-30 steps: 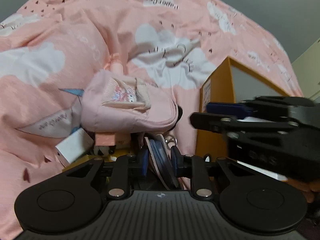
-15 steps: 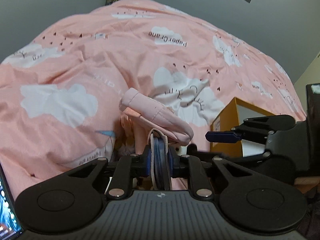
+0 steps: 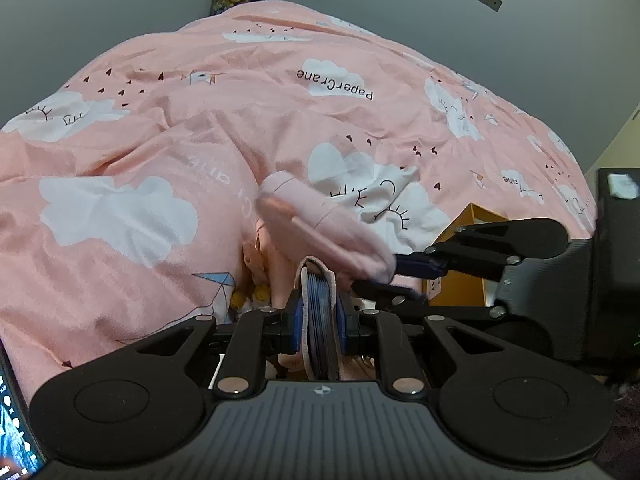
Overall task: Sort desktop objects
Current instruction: 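Grasp the pink backpack strap with the right gripper while the left gripper lifts the wallet, then carry the wallet and backpack with both grippers into the orange box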
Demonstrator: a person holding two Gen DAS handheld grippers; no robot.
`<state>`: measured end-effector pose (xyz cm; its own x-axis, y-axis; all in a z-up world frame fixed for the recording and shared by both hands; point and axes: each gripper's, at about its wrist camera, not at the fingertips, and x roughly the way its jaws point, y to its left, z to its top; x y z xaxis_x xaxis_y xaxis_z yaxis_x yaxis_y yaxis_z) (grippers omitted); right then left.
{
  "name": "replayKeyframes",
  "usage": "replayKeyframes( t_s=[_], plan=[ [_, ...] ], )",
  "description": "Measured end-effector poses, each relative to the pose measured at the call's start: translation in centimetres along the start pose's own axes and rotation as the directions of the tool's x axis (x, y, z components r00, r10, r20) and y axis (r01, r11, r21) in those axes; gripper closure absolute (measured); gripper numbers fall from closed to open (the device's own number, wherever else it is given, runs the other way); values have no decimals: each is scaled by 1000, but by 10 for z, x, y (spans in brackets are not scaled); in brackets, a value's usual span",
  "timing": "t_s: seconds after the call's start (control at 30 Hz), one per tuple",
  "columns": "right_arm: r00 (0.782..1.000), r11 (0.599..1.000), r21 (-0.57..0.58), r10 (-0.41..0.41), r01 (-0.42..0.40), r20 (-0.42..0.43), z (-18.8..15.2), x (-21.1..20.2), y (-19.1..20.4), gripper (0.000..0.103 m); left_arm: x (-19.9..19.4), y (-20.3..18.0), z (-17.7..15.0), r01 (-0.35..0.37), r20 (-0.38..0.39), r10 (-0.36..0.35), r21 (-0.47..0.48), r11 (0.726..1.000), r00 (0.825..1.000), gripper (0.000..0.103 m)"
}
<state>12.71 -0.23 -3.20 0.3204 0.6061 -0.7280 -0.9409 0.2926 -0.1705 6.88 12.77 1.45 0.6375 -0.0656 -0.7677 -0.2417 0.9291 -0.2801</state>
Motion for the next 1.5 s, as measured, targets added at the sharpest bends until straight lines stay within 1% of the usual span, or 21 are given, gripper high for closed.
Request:
replayKeyframes(
  t_s=[0.27, 0.37, 0.47, 0.57, 0.67, 0.77, 0.83, 0.93, 1.0, 1.07, 1.13, 1.2, 1.3, 1.4, 1.5],
  plan=[
    [993, 985, 169, -35, 16, 109, 6, -48, -12, 82, -17, -11, 1, 17, 41, -18, 31, 999, 999, 85],
    [993, 970, 242, -38, 9, 113, 8, -68, -17, 82, -28, -21, 2, 30, 64, -34, 60, 998, 997, 85],
    [993, 941, 338, -26, -15, 115, 8, -90, -27, 82, -39, -33, 5, 33, 93, -42, 97, 995, 995, 85],
    [991, 907, 421, -29, -29, 130, 2, -118, -39, 82, -50, -47, 9, 52, 126, -70, 138, 989, 990, 85],
    [990, 874, 486, -64, -6, 126, -9, -149, -50, 82, -61, -66, 12, 92, 159, -121, 182, 979, 980, 85],
    [992, 835, 550, -94, 33, 83, -23, -173, -60, 81, -65, -87, 15, 140, 164, -181, 231, 963, 970, 85],
    [995, 810, 585, -92, 48, 46, -34, -188, -68, 81, -63, -99, 16, 186, 141, -227, 255, 949, 964, 85],
    [998, 769, 636, -65, 66, -25, -52, -205, -76, 81, -56, -115, 14, 269, 71, -300, 281, 921, 951, 85],
    [996, 734, 675, -25, 78, -88, -65, -209, -81, 81, -47, -125, 11, 316, 16, -336, 297, 901, 942, 85],
    [989, 687, 722, 34, 82, -146, -80, -208, -89, 81, -35, -134, 7, 344, -40, -350, 315, 884, 936, 85],
    [978, 636, 768, 97, 81, -184, -95, -200, -98, 81, -24, -144, 1, 347, -82, -340, 341, 874, 937, 85],
    [967, 588, 804, 149, 83, -208, -109, -189, -105, 81, -11, -150, -5, 340, -119, -319, 356, 870, 940, 85],
    [953, 525, 848, 214, 72, -213, -126, -171, -112, 81, 8, -153, -11, 331, -174, -286, 353, 875, 942, 85],
    [945, 472, 880, 261, 54, -198, -137, -157, -122, 81, 20, -159, -16, 295, -222, -226, 362, 884, 949, 85],
    [931, 438, 898, 307, 44, -196, -144, -144, -127, 81, 31, -164, -18, 253, -253, -163, 377, 891, 954, 85]
  ],
)
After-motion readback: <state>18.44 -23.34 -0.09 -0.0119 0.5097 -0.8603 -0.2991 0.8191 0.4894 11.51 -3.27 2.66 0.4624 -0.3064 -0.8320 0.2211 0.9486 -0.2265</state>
